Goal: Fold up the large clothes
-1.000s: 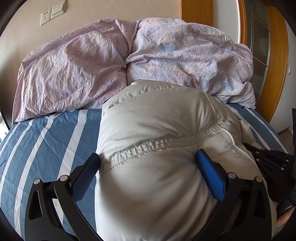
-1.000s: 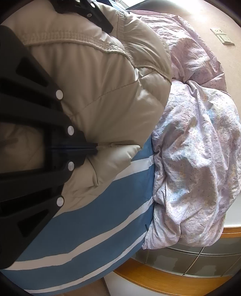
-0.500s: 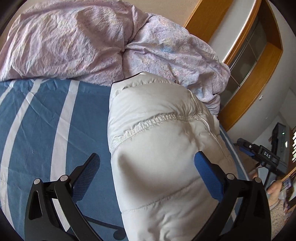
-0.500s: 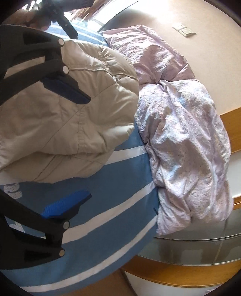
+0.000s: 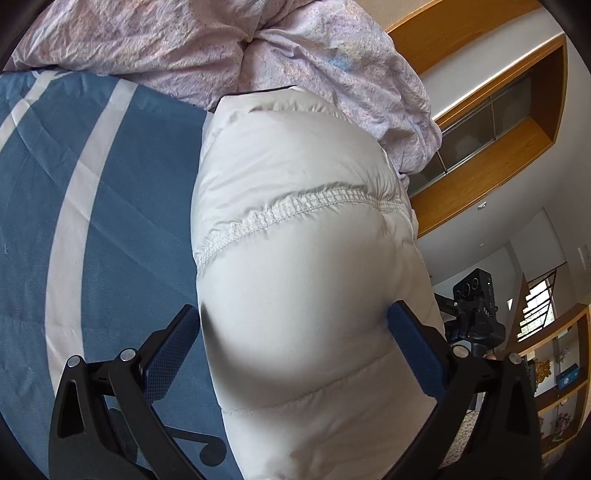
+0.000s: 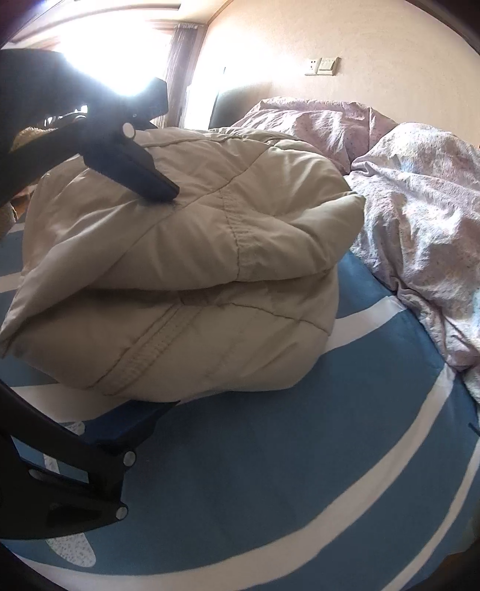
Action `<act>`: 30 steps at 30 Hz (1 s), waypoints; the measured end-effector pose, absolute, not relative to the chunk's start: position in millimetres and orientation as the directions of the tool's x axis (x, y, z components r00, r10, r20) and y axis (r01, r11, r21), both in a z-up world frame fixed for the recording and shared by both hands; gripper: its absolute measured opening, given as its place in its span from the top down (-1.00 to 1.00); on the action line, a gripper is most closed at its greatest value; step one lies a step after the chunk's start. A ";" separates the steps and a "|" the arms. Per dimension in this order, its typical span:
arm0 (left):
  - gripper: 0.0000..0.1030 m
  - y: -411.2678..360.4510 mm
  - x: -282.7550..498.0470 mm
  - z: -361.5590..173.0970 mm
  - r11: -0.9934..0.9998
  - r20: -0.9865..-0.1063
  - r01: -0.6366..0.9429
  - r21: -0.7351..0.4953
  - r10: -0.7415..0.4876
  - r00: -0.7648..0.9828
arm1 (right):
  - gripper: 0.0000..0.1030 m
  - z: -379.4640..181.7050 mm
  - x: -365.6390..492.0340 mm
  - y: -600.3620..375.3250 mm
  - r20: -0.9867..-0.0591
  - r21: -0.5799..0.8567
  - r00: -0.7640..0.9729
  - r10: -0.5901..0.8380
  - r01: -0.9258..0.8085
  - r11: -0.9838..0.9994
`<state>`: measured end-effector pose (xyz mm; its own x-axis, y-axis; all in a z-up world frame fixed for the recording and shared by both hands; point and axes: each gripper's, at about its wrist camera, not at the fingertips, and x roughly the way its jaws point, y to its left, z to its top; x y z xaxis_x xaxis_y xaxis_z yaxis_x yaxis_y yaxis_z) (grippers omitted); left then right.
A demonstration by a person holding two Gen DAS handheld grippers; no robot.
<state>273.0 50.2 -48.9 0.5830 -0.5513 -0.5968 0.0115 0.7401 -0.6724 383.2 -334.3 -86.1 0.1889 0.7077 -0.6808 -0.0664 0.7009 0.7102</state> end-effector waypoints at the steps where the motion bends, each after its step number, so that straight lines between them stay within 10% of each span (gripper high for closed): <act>1: -0.97 50.4 273.6 -50.9 0.732 -0.594 0.010 -0.681 -0.560 0.578 | -0.96 -87.9 382.7 -333.4 -0.678 0.715 0.177 0.713 -0.068 0.696; 19: -0.97 44.1 281.8 -61.6 0.725 -0.574 0.027 -0.688 -0.566 0.592 | -0.97 -102.0 378.5 -286.0 -0.571 0.804 0.076 0.817 -0.153 0.575; 30: -0.48 39.7 269.7 -34.8 0.771 -0.543 0.103 -0.629 -0.529 0.652 | -0.18 -85.4 354.0 -272.7 -0.515 0.798 0.150 0.844 -0.274 0.536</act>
